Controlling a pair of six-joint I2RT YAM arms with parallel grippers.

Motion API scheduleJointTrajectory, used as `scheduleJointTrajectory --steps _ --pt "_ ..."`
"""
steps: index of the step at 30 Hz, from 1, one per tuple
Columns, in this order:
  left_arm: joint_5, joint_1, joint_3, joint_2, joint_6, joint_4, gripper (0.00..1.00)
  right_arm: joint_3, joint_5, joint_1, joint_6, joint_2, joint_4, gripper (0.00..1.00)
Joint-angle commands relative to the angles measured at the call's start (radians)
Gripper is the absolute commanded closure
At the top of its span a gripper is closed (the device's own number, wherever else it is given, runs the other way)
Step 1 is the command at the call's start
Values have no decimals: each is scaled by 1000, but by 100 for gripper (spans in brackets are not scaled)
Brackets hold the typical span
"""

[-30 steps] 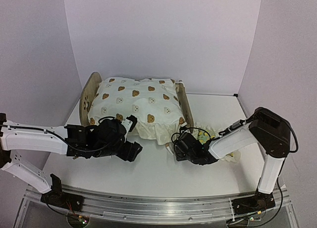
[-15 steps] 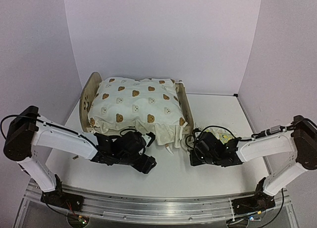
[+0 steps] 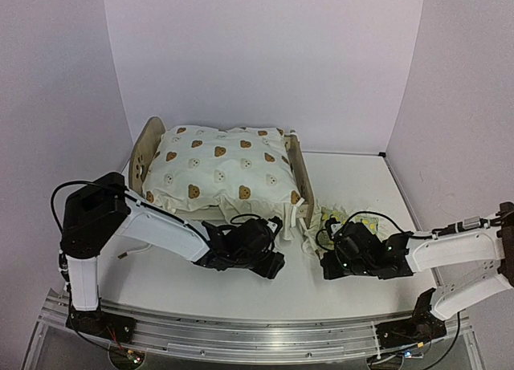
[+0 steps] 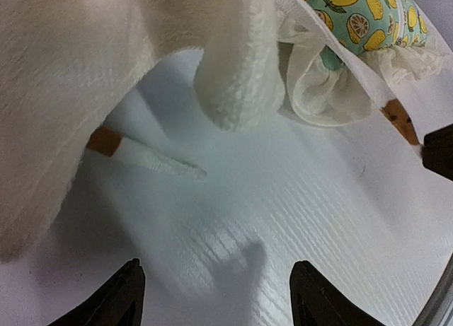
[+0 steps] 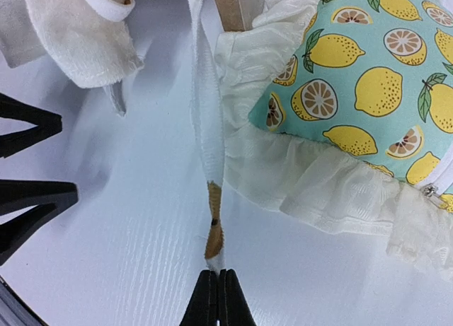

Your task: Set up the pet bed

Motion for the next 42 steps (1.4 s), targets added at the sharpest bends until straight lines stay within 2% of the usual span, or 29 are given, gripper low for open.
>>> scheduleJointTrajectory --steps 1,11,14,18,22,24,25,29,33,38,42 --pt "-74 -3 109 76 -31 16 29 -25 -17 6 -9 -47 -14 100" --pt "-258 -4 254 221 -126 -107 36 -67 -34 6 -23 -102 -13 100" --pt "-292 -4 277 250 -149 -131 41 -79 -29 5 -30 -128 -13 100" --pt "-318 -3 283 272 -168 -132 58 -95 -29 5 -34 -157 -14 100" --pt "-300 -4 291 285 -168 -123 83 -106 -28 6 -37 -173 -14 100" --pt "-275 -5 280 281 -163 -107 98 -108 -28 5 -36 -181 -14 100" --pt "-249 -6 265 273 -146 -83 100 -110 -29 6 -36 -183 -13 100" --pt "-85 -21 197 230 -45 33 100 -107 -45 6 -32 -179 -13 100" --pt "97 -52 113 150 -6 96 100 -101 -116 6 -24 -167 -3 100" --pt "283 -82 63 70 23 95 100 -103 -230 7 -23 -159 28 100" --pt "358 -105 66 27 28 65 100 -99 -334 8 -28 -139 24 100"
